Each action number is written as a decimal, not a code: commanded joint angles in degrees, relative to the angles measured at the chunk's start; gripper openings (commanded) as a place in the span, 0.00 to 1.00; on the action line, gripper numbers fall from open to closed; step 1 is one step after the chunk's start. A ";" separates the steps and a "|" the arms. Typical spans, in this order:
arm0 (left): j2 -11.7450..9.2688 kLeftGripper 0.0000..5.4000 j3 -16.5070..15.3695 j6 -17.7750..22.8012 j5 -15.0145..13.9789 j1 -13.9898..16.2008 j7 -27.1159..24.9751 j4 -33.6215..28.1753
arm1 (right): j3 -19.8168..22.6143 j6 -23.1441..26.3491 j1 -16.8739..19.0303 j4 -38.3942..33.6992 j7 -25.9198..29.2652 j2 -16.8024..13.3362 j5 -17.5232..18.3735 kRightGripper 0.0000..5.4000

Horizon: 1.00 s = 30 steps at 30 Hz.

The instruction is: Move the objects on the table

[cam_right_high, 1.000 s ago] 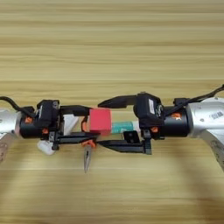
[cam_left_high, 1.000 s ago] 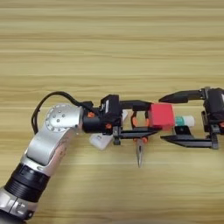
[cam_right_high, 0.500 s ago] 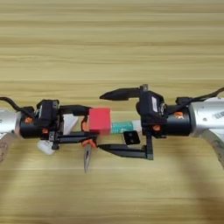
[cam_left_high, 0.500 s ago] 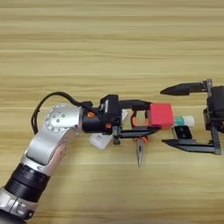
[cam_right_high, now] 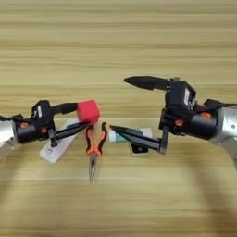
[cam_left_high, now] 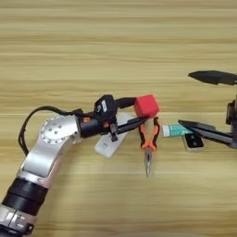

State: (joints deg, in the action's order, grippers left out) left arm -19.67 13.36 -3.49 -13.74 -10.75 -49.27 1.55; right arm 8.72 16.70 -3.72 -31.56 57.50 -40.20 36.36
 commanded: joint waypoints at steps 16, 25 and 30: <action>2.00 0.41 -7.12 6.27 3.30 8.04 17.85 -2.03 | 6.45 -5.25 7.17 1.93 -3.32 3.30 1.12 1.00; 2.54 0.41 -8.20 9.08 5.01 7.34 22.12 0.10 | 7.36 -5.77 7.82 1.75 -3.97 3.20 1.72 1.00; 2.30 0.41 -7.95 10.48 7.33 7.38 24.17 0.55 | 8.21 -5.34 7.60 1.22 -4.12 2.93 2.59 1.00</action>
State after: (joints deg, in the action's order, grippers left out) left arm -16.86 5.45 5.52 -8.25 -3.02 -26.35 1.52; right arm 15.90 11.64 3.95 -29.49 53.56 -37.15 37.69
